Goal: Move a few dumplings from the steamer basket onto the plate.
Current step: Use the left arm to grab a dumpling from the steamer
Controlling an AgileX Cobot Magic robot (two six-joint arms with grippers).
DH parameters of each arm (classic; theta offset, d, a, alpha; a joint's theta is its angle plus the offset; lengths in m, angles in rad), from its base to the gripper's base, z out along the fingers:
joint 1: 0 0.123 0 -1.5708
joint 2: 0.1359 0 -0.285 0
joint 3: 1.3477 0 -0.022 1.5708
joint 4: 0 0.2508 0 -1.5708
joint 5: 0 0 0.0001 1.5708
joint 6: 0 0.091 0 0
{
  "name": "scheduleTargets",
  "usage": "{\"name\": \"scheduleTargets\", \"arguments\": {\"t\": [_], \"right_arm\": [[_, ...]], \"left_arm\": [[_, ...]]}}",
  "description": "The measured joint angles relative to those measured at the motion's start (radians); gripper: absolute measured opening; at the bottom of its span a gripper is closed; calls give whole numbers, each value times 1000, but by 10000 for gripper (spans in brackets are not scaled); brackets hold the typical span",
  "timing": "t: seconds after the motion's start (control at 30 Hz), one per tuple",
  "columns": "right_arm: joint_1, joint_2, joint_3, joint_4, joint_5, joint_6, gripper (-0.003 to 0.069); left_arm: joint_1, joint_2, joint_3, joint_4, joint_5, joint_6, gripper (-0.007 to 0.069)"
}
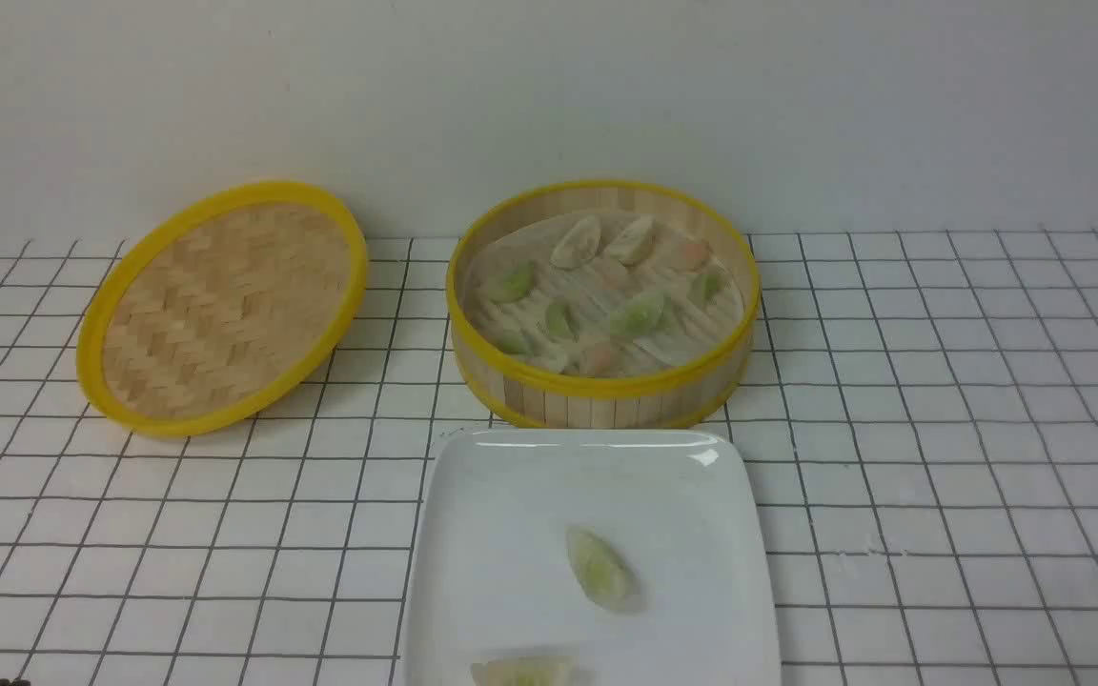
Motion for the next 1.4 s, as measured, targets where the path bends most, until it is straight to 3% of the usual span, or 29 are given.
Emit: {"name": "scheduleTargets", "arguments": {"t": [0.77,1.0,1.1,1.17,1.23,1.27,1.33,1.4], "right_arm": [[0,0,-1,0,4,0,-14],[0,0,-1,0,5,0,-14],[0,0,-1,0,5,0,-14],[0,0,-1,0,5,0,-14],[0,0,-1,0,5,0,-14],[0,0,-1,0,5,0,-14],[0,0,-1,0,5,0,-14],[0,0,-1,0,5,0,-14]], "left_arm": [[0,0,2,27,-19,-11,-6],[0,0,4,-132,-336,-117,-6],[0,0,4,-224,-662,-170,-6],[0,2,-20,-249,-761,-212,-6],[0,30,-75,-260,-761,-244,-6],[0,102,-201,-256,-682,-273,-6],[0,146,-263,-246,-618,-281,-6],[0,345,-508,-206,-275,-289,-6]]}}
